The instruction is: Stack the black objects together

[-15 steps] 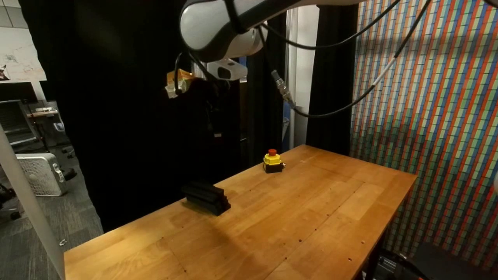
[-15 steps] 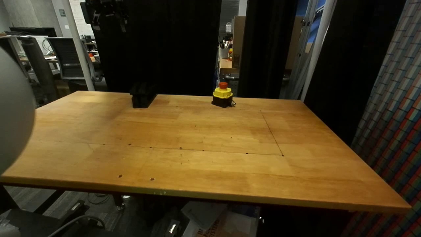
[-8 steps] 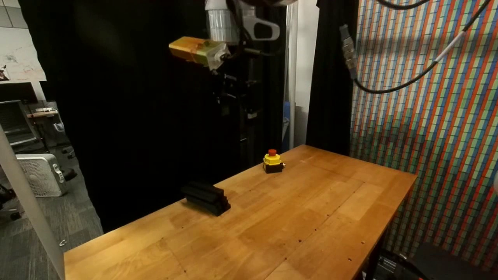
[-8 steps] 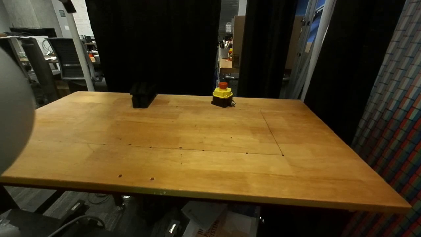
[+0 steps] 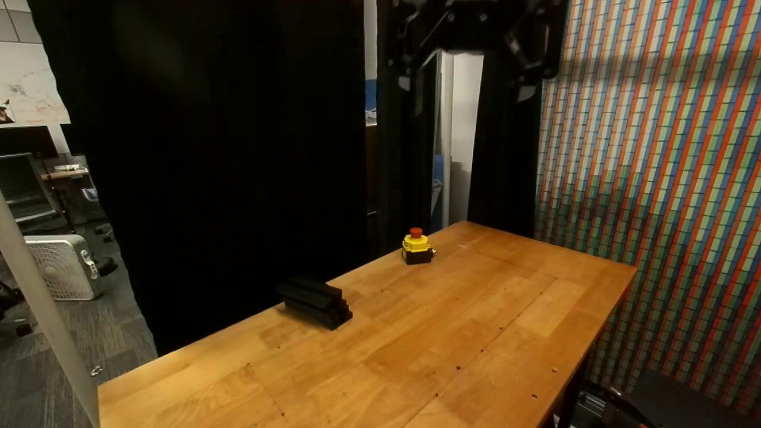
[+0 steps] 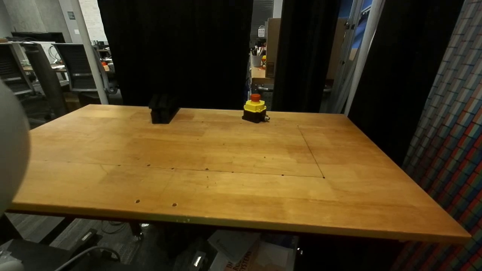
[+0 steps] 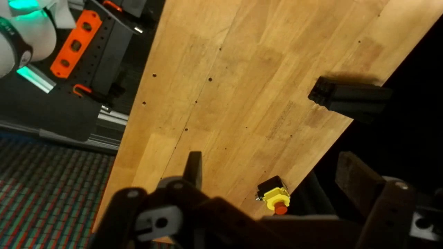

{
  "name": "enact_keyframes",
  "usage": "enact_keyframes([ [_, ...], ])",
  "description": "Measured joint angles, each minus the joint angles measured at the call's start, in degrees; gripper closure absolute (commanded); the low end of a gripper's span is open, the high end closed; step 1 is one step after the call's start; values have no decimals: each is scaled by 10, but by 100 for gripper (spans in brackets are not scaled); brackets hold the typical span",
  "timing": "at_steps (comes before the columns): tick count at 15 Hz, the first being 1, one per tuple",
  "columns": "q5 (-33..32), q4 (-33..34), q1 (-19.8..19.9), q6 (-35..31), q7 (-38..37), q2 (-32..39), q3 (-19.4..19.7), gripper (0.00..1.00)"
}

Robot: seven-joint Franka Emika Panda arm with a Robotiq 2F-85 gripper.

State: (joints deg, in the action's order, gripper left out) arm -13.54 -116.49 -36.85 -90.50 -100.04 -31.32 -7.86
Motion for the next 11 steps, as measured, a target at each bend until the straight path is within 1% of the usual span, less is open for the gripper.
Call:
enact_keyframes([
  [1,12,-10,14,12,37,-33,-16,0],
  [2,23,-21,24,23,77,-67,-24,0],
  [4,40,-40,34,43,151,-133,-21,0],
  [5,48,-47,45,55,188,-165,-18,0],
  [7,63,-59,80,71,254,-220,-11,0],
  [9,67,-70,97,72,280,-248,-9,0],
  [11,70,-76,98,71,282,-249,-10,0],
])
